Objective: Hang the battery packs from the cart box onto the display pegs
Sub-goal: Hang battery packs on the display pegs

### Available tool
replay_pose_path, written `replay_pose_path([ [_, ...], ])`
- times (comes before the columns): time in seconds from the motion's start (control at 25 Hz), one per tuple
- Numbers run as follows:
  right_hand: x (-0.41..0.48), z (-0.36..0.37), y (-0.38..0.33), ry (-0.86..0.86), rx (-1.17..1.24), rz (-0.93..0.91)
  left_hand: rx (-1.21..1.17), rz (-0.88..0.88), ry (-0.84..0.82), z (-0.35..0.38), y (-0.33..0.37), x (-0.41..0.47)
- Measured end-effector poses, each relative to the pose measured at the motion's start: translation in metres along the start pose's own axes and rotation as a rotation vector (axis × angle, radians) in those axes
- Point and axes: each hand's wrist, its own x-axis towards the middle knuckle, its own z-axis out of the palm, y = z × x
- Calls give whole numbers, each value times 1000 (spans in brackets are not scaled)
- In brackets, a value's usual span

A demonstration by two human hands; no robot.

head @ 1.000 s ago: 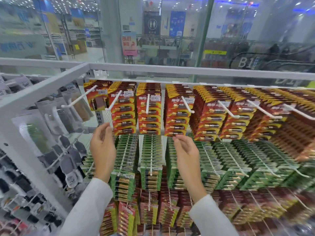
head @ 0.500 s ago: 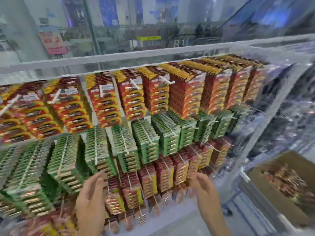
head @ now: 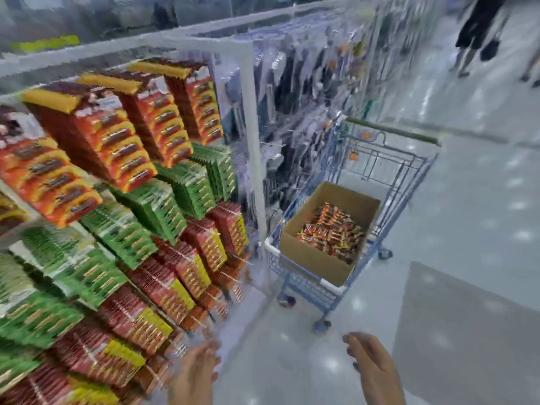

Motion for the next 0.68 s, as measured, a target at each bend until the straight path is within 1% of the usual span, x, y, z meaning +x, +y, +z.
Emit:
replay_pose_path([
  [0.04, 7, -7, 0, 29, 13, 17, -5, 30, -9, 19, -1, 5],
  [0.08, 13, -10, -1, 59, 30, 38, 38, 70, -16, 33, -1, 7],
  [0.16, 29, -15, -3, 111, 55, 62, 98, 207, -104, 71, 2, 7],
  [0.28, 59, -12, -15, 151, 91, 90, 146, 233, -183, 121, 7, 32],
  [0.44, 110, 1, -47, 160, 78, 127, 175, 202, -258, 188, 41, 77],
  [0.56, 159, 15, -85, 152, 39, 116, 234, 300, -314, 239, 74, 111],
  [0.68, 208, 21, -101, 154, 0, 77, 335, 381, -358, 281, 100, 147],
])
